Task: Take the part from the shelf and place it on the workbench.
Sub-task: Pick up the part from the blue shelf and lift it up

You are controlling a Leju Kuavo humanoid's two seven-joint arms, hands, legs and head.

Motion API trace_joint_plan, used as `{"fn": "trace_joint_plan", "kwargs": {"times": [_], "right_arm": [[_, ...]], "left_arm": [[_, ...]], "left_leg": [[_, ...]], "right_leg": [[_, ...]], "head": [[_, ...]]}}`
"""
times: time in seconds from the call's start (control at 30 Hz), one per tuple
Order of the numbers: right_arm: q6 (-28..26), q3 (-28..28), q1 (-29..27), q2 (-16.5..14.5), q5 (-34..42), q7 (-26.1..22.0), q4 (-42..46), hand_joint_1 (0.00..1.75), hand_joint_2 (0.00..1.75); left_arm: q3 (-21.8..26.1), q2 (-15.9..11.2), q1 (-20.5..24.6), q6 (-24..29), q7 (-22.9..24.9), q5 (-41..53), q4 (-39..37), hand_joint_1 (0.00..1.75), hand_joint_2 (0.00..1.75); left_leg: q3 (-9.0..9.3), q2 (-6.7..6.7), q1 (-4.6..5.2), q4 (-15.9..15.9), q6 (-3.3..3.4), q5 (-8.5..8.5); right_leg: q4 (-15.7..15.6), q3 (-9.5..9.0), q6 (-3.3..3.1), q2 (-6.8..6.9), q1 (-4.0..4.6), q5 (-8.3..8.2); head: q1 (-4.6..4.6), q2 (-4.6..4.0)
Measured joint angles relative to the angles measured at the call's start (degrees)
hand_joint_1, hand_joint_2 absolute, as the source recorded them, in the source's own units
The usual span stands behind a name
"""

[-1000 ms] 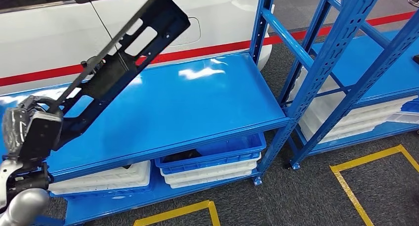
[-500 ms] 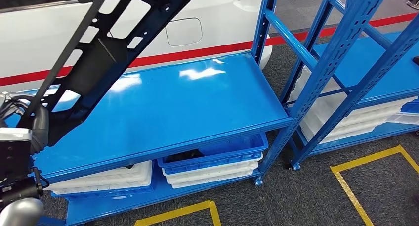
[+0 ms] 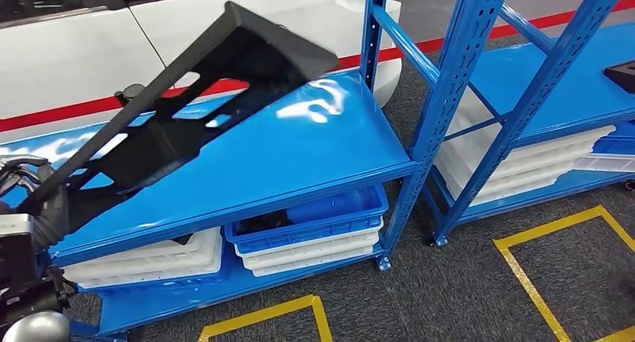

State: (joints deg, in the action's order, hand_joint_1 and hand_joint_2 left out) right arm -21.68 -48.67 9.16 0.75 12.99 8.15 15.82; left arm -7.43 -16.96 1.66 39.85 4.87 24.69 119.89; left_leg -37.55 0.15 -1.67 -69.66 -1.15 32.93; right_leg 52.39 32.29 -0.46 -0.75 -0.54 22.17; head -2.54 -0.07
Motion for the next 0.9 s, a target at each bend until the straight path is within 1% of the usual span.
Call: {"fn": "trace_joint_plan", "kwargs": {"times": [0.03,0.07,0.1,0.13,0.17,0.2,0.23,0.27,0.3,0.33,0.37,0.4,0.43,0.47,0.5,0.53,0.57,0.6,0.63,0.67,0.7,0.73,0.77,0.8,0.83,0.87,0.9], "right_arm": [[-0.02,0.00,-0.08,0.01,0.08,0.01,0.00,0.00,0.00],[-0.04,0.00,-0.15,0.01,0.14,0.02,0.00,0.00,0.00],[-0.05,0.00,-0.19,0.01,0.20,0.03,0.00,0.00,0.00],[-0.07,0.00,-0.20,0.01,0.24,0.04,0.00,0.00,0.00],[-0.07,0.00,-0.20,0.00,0.29,0.05,0.00,0.00,0.00],[-0.08,0.00,-0.22,-0.01,0.35,0.06,0.00,0.00,0.00],[-0.08,0.00,-0.25,0.01,0.41,0.09,0.00,0.00,0.00],[-0.09,-0.01,-0.30,0.02,0.50,0.15,0.00,0.00,0.00],[-0.09,-0.01,-0.39,0.04,0.59,0.22,-0.01,0.00,0.00],[-0.09,-0.01,-0.47,0.07,0.66,0.30,-0.01,0.00,0.00],[-0.10,-0.01,-0.60,0.10,0.72,0.36,-0.02,0.00,0.00],[-0.10,-0.01,-0.71,0.12,0.74,0.38,-0.02,0.00,0.00],[-0.11,-0.01,-0.78,0.13,0.75,0.39,-0.02,0.00,0.00],[-0.11,-0.02,-0.83,0.12,0.75,0.39,-0.02,0.00,0.00],[-0.11,-0.02,-0.85,0.11,0.75,0.44,-0.02,0.00,0.00],[-0.11,-0.02,-0.88,0.11,0.75,0.55,-0.02,0.00,0.00],[-0.11,-0.02,-0.91,0.13,0.75,0.71,-0.02,0.00,0.00],[-0.11,-0.02,-0.92,0.15,0.75,0.88,-0.02,0.00,0.00],[-0.12,-0.02,-0.89,0.20,0.75,1.00,-0.02,0.00,0.00],[-0.13,-0.03,-0.81,0.27,0.75,1.06,-0.02,0.00,0.00],[-0.14,-0.04,-0.70,0.34,0.74,1.07,-0.02,0.00,0.00],[-0.15,-0.07,-0.60,0.40,0.73,1.07,-0.02,0.00,0.00],[-0.16,-0.12,-0.55,0.43,0.72,1.07,-0.02,0.00,0.00],[-0.16,-0.22,-0.58,0.42,0.72,1.07,-0.02,0.00,0.00],[-0.16,-0.34,-0.62,0.39,0.73,1.07,-0.02,0.00,0.00],[-0.16,-0.46,-0.65,0.40,0.73,1.07,-0.02,0.00,0.00],[-0.17,-0.56,-0.68,0.43,0.74,1.07,-0.02,0.00,0.00]], "left_arm": [[0.33,0.33,-0.26,0.00,-0.26,-0.03,0.00,1.75,1.75],[0.65,0.64,-0.45,0.00,-0.43,-0.04,0.00,1.75,1.75],[0.93,0.94,-0.60,0.00,-0.61,-0.02,0.00,1.75,1.75],[1.20,1.28,-0.75,0.00,-0.84,-0.02,0.00,1.75,1.75],[1.41,1.63,-0.90,0.00,-1.16,-0.09,0.00,1.75,1.75],[1.58,2.06,-1.20,0.00,-1.49,-0.22,-0.01,1.75,1.75],[1.77,2.45,-1.57,0.01,-1.85,-0.38,-0.02,1.75,1.75],[2.01,2.89,-1.96,0.01,-2.18,-0.53,-0.04,1.75,1.75],[2.30,3.34,-2.37,0.02,-2.45,-0.60,-0.08,1.75,1.75],[2.58,3.71,-2.63,0.02,-2.72,-0.61,-0.11,1.75,1.75],[2.81,4.10,-2.82,0.02,-2.90,-0.56,-0.14,1.75,1.75],[2.98,4.42,-3.00,0.02,-3.03,-0.49,-0.15,1.75,1.75],[3.15,4.74,-3.16,0.02,-3.07,-0.37,-0.15,1.75,1.75],[3.33,5.04,-3.36,0.02,-3.08,-0.25,-0.16,1.75,1.75],[3.53,5.33,-3.56,0.02,-3.09,-0.17,-0.19,1.75,1.75],[3.74,5.59,-3.74,0.02,-3.11,-0.12,-0.23,1.75,1.75],[3.91,5.81,-3.87,0.02,-3.19,-0.14,-0.28,1.75,1.75],[4.04,6.00,-3.97,0.02,-3.30,-0.20,-0.34,1.75,1.75],[4.16,6.19,-4.02,0.02,-3.45,-0.26,-0.41,1.75,1.75],[4.27,6.37,-4.02,0.02,-3.62,-0.31,-0.49,1.75,1.75],[4.38,6.54,-4.00,0.02,-3.78,-0.32,-0.57,1.75,1.75],[4.45,6.69,-3.96,0.02,-3.92,-0.29,-0.66,1.75,1.75],[4.50,6.83,-3.92,0.02,-4.02,-0.25,-0.75,1.75,1.75],[4.51,6.95,-3.90,0.02,-4.10,-0.16,-0.84,1.75,1.75],[4.53,7.05,-3.90,0.02,-4.19,-0.06,-0.92,1.75,1.75],[4.61,7.14,-3.93,0.02,-4.28,0.09,-1.00,1.75,1.75],[4.72,7.20,-3.95,0.02,-4.39,0.27,-1.07,1.75,1.75]], "left_leg": [[0.25,0.00,-0.02,-1.21,-0.09,0.11],[1.67,0.00,-0.05,-0.03,-0.17,-0.90],[4.22,0.01,-0.10,3.39,-0.23,-2.51],[7.51,0.00,-0.16,8.09,-0.26,-3.90],[10.63,-0.11,-0.07,12.94,-0.09,-4.66],[12.70,-0.24,0.04,16.31,0.20,-4.98],[13.67,-0.38,0.24,18.12,0.57,-4.85],[13.62,-0.51,0.47,18.58,1.02,-4.83],[13.09,-0.48,0.46,18.25,1.53,-5.17],[12.66,-0.40,0.47,18.16,2.09,-5.53],[12.16,-0.31,0.43,18.14,2.68,-6.08],[11.57,-0.22,0.40,18.17,3.22,-6.71],[10.90,-0.15,0.50,18.14,3.56,-7.33],[10.17,-0.11,0.61,18.10,3.76,-7.92],[9.43,-0.06,0.74,18.05,3.83,-8.49],[8.70,-0.02,0.89,18.00,3.84,-9.03],[8.08,0.00,1.04,17.94,3.81,-9.50],[7.54,-0.02,1.19,17.88,3.74,-9.96],[7.13,-0.04,1.29,17.80,3.64,-10.35],[6.79,-0.05,1.47,17.67,3.50,-10.69],[6.49,-0.02,1.58,17.56,3.27,-11.05],[6.27,0.03,1.61,17.47,2.98,-11.38],[6.07,0.10,1.61,17.43,2.65,-11.74],[5.90,0.14,1.56,17.44,2.27,-12.13],[5.54,0.13,1.45,17.16,1.97,-11.93],[4.88,0.10,1.36,16.09,1.71,-10.78],[3.82,0.07,1.26,13.77,1.47,-8.60]], "right_leg": [[0.02,0.73,0.09,0.00,0.01,-0.52],[0.05,1.45,0.25,0.00,-0.01,-1.05],[0.07,2.13,0.46,0.00,-0.05,-1.58],[0.13,2.72,0.75,-0.03,-0.05,-2.10],[0.21,3.20,1.09,-0.07,0.00,-2.58],[0.22,3.48,1.44,-0.11,0.08,-3.07],[0.24,3.64,1.82,-0.16,0.14,-3.53],[0.20,3.73,2.20,-0.21,0.17,-3.97],[0.16,3.81,2.56,-0.24,0.09,-4.33],[0.61,4.17,2.87,-0.21,-0.03,-3.82],[1.94,4.80,3.11,-0.17,-0.12,-2.26],[4.47,5.74,3.29,-0.11,-0.23,0.31],[8.35,6.96,3.44,-0.04,-0.25,3.62],[12.75,8.14,3.59,-0.02,-0.25,6.48],[16.60,8.85,3.69,-0.01,-0.25,8.23],[18.91,8.77,3.68,-0.01,-0.23,8.68],[18.90,7.57,3.55,-0.01,-0.20,7.94],[16.62,5.24,3.29,-0.01,-0.14,6.62],[12.41,1.89,2.89,-0.01,-0.01,5.40],[7.49,-1.60,2.48,0.00,0.22,4.83],[3.38,-4.35,2.15,0.00,0.41,4.73],[0.61,-6.05,1.89,-0.02,0.62,4.93],[-0.53,-6.52,1.68,-0.04,0.78,5.12],[-0.71,-6.29,1.43,-0.03,0.77,4.85],[-0.82,-5.90,1.10,0.04,0.72,4.39],[-0.93,-5.40,0.68,0.15,0.62,3.82],[-1.08,-4.75,0.32,0.27,0.51,3.18]], "head": [[-0.02,0.00],[-0.02,0.00],[-0.03,0.00],[-0.04,0.00],[-0.05,0.00],[0.01,0.00],[0.04,0.01],[0.10,0.01],[0.17,0.01],[0.17,0.01],[0.24,0.00],[0.29,0.00],[0.34,0.00],[0.39,0.00],[0.43,0.00],[0.45,0.00],[0.48,0.00],[0.48,0.00],[0.49,0.00],[0.49,0.00],[0.46,0.00],[0.43,0.00],[0.40,0.00],[0.37,0.00],[0.39,0.00],[0.33,0.00],[0.28,0.00]]}}
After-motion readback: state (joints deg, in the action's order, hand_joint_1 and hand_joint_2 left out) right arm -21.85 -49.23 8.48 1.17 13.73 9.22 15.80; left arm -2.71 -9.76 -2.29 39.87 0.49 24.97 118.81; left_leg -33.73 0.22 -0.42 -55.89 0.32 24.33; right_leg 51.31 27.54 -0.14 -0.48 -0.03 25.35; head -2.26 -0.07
